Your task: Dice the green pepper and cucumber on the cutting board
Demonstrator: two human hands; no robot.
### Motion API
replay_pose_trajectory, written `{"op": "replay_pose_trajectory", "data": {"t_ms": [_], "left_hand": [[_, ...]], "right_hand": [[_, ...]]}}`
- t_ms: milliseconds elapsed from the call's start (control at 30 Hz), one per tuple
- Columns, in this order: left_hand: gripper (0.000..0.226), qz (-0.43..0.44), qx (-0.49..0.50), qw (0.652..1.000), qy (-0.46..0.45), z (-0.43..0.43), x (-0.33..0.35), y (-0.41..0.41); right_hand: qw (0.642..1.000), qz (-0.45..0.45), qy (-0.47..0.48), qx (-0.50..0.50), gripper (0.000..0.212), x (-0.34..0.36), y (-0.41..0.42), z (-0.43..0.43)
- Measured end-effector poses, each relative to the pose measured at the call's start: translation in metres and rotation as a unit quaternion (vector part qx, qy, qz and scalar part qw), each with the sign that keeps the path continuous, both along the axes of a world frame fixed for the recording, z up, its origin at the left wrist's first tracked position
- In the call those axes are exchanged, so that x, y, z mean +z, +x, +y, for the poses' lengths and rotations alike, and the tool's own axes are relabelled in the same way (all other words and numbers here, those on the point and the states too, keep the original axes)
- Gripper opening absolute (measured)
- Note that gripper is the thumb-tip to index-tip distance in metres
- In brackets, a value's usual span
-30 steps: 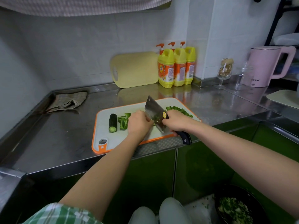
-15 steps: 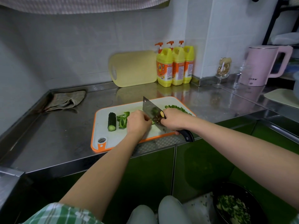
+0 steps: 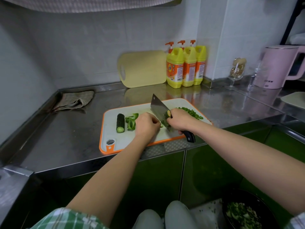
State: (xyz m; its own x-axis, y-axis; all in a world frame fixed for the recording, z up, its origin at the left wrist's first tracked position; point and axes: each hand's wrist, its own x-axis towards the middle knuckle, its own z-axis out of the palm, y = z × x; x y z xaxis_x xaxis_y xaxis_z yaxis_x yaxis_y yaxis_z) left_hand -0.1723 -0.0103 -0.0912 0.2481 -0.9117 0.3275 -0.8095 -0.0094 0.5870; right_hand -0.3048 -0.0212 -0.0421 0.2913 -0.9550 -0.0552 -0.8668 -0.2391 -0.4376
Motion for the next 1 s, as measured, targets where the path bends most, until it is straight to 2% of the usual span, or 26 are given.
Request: {"op": "replay_pose_trajectory", "data": {"t_ms": [133,467,667,800,1000], "left_hand": [[0.013,0.003,0.002,1.000,0.004,-0.001,0.002,0.001],[0.013,-0.005,-0.004,1.000,-0.007,0.000,0.002,0.001],[0.009,-0.002,-0.005,1.000,0.003,0.000,0.002,0.001],[0.014,0.004,0.000,1.000,0.013,-0.001,0.001,0.004],[0.007,0.032,0.006,0.999,0.016,0.000,0.002,0.005]], "right_hand": [[1.000,-0.027,-0.013,-0.002,0.021,0.005,-0.009,0.004],[0.998,0.038,-0.011,0.038,0.027,0.012,-0.006,0.016],[0.997,0.074,0.002,0.021,0.010,0.008,0.007,0.012],[0.999,0.032,0.008,0.006,0.024,0.005,0.007,0.007],[0.999,-0.038,0.003,-0.012,0.020,0.008,-0.001,0.002]]}}
